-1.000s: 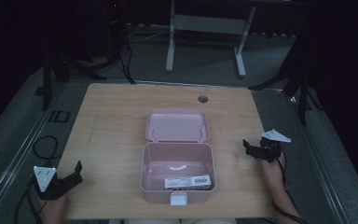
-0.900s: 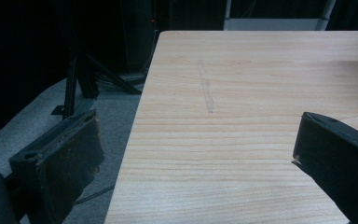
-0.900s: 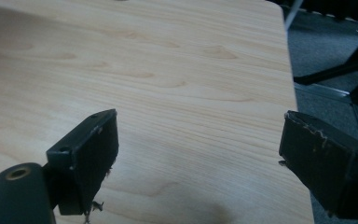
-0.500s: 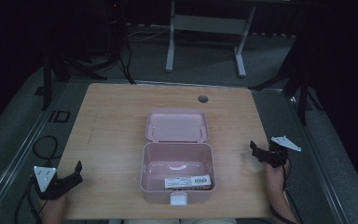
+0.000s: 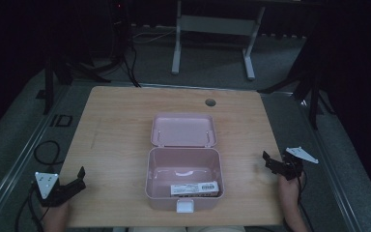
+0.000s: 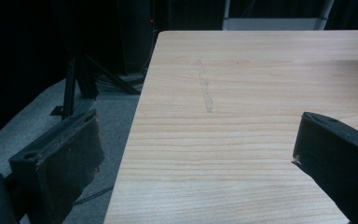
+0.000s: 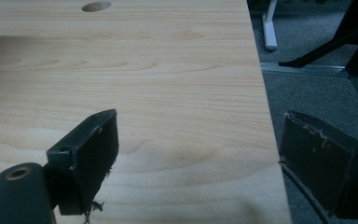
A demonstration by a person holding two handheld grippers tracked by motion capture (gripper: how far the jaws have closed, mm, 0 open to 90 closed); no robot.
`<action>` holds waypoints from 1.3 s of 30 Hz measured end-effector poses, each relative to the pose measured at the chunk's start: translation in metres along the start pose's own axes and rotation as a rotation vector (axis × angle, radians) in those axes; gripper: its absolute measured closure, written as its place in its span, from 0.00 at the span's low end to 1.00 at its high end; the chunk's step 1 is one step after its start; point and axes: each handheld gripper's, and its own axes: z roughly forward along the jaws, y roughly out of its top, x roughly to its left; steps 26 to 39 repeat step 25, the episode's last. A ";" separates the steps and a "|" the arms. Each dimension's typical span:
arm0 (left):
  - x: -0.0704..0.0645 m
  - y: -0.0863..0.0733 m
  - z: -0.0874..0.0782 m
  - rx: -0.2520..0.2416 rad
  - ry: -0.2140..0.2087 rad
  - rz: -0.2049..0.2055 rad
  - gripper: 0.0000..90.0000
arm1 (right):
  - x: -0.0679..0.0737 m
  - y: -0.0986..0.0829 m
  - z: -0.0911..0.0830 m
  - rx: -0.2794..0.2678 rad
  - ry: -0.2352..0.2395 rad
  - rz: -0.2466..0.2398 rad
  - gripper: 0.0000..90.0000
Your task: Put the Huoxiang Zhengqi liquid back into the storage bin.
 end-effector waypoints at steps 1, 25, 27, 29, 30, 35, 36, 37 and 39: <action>0.000 0.000 0.000 -0.001 0.000 0.001 0.02 | 0.000 0.000 0.000 0.000 0.000 0.000 0.13; 0.000 -0.001 -0.001 -0.013 0.006 -0.005 0.02 | -0.012 -0.003 -0.005 0.010 0.033 0.048 0.13; 0.000 -0.001 -0.001 -0.013 0.006 -0.005 0.02 | -0.012 -0.003 -0.005 0.010 0.033 0.048 0.13; 0.000 -0.001 -0.001 -0.013 0.006 -0.005 0.02 | -0.012 -0.003 -0.005 0.010 0.033 0.048 0.13; 0.000 -0.001 -0.001 -0.013 0.006 -0.005 0.02 | -0.012 -0.003 -0.005 0.010 0.033 0.048 0.13; 0.000 -0.001 -0.001 -0.013 0.006 -0.005 0.02 | -0.012 -0.003 -0.005 0.010 0.033 0.048 0.13; 0.000 -0.001 -0.001 -0.013 0.006 -0.005 0.02 | -0.012 -0.003 -0.005 0.010 0.033 0.048 0.13; 0.000 -0.001 -0.001 -0.013 0.006 -0.005 0.02 | -0.012 -0.003 -0.005 0.010 0.033 0.048 0.13; 0.000 -0.001 -0.001 -0.013 0.006 -0.005 0.02 | -0.012 -0.003 -0.005 0.010 0.033 0.048 0.13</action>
